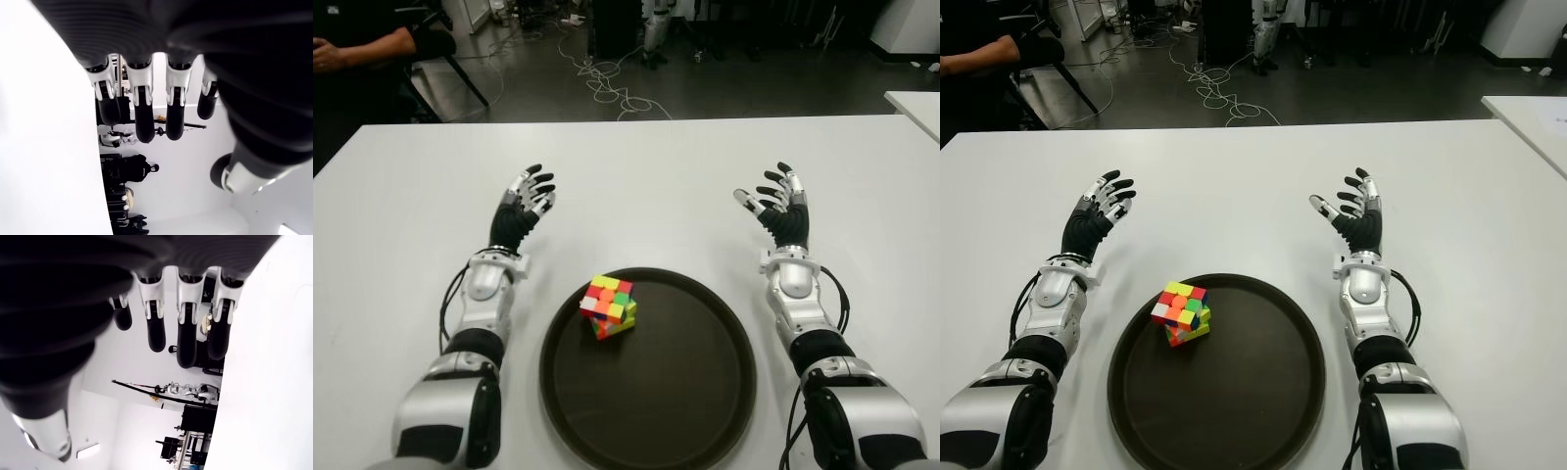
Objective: Pick up the Rubik's Cube and put it in the plate
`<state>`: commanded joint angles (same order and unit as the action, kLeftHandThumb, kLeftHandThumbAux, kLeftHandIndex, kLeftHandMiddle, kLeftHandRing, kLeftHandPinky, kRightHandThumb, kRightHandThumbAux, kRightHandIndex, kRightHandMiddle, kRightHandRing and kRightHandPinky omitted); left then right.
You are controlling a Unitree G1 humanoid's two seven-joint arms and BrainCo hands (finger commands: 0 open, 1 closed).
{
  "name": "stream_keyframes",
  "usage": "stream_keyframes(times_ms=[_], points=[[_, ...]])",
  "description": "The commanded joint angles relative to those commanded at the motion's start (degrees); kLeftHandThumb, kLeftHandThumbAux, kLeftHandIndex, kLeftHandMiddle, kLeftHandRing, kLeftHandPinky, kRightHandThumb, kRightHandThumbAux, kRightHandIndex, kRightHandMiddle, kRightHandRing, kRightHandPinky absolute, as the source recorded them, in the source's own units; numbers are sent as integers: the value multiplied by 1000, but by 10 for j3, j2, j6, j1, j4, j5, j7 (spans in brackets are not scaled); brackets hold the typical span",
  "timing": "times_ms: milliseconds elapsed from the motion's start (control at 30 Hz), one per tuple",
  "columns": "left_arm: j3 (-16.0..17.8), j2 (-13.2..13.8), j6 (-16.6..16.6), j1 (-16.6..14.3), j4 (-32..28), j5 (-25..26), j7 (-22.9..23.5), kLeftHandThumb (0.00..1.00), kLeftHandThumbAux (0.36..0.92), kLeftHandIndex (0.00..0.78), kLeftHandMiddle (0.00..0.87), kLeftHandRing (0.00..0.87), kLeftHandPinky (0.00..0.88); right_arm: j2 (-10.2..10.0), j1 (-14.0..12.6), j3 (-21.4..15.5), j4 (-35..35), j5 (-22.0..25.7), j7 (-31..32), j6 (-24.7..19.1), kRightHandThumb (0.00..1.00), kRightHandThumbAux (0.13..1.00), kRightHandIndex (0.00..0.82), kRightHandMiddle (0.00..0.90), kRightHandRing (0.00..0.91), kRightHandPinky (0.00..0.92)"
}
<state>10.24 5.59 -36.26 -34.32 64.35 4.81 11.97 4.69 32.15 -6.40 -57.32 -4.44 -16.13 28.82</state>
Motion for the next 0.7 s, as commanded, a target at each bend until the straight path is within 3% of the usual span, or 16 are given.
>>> stream_keyframes(times_ms=[700], points=[[-3,1,8,-3,3,1,-4,74,649,103,185,175,164,5,0,6,4,-7,0,-1,44,692,147,248,273,281]])
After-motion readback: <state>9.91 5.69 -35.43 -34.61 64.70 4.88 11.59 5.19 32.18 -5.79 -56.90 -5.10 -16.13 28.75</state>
